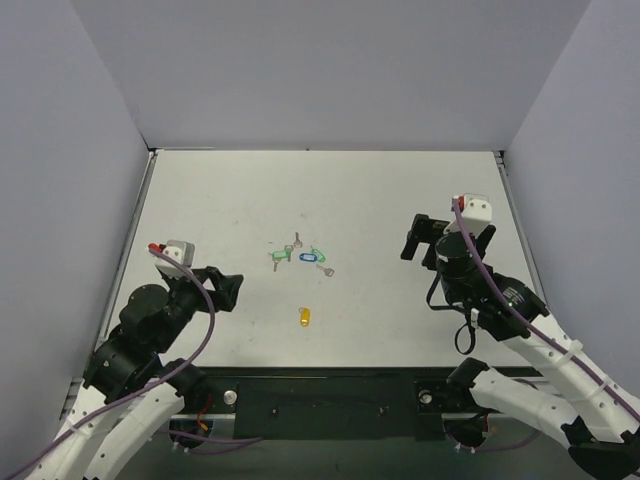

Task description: Remove the keys from the keyring

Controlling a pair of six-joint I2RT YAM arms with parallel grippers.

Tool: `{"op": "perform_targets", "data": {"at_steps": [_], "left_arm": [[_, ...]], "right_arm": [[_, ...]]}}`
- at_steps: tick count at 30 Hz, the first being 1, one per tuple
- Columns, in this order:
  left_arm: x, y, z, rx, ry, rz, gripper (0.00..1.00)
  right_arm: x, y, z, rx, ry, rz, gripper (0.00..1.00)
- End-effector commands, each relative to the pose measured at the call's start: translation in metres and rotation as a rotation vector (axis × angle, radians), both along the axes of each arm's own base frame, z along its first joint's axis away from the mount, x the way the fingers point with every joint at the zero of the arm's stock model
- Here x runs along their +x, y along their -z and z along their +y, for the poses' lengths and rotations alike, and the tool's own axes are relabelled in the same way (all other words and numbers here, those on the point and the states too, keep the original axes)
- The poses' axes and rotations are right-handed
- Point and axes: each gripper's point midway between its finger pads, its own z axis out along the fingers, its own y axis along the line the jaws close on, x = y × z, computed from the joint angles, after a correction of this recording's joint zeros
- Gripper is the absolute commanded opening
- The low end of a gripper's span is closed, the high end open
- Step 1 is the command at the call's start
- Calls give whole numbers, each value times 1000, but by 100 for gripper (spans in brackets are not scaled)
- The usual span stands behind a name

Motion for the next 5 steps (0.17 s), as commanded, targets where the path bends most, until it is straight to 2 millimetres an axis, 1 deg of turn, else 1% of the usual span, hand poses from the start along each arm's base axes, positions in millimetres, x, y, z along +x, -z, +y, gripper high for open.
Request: {"op": "perform_targets", "data": {"at_steps": [1,5], "left_arm": [[5,-11,3,-12,-24,-50,88],[5,-9,4,-7,-27,-44,88]], "right_arm": [[4,-22,6,79,-11,-69,100],[3,-16,16,88,-56,-57,100]]}}
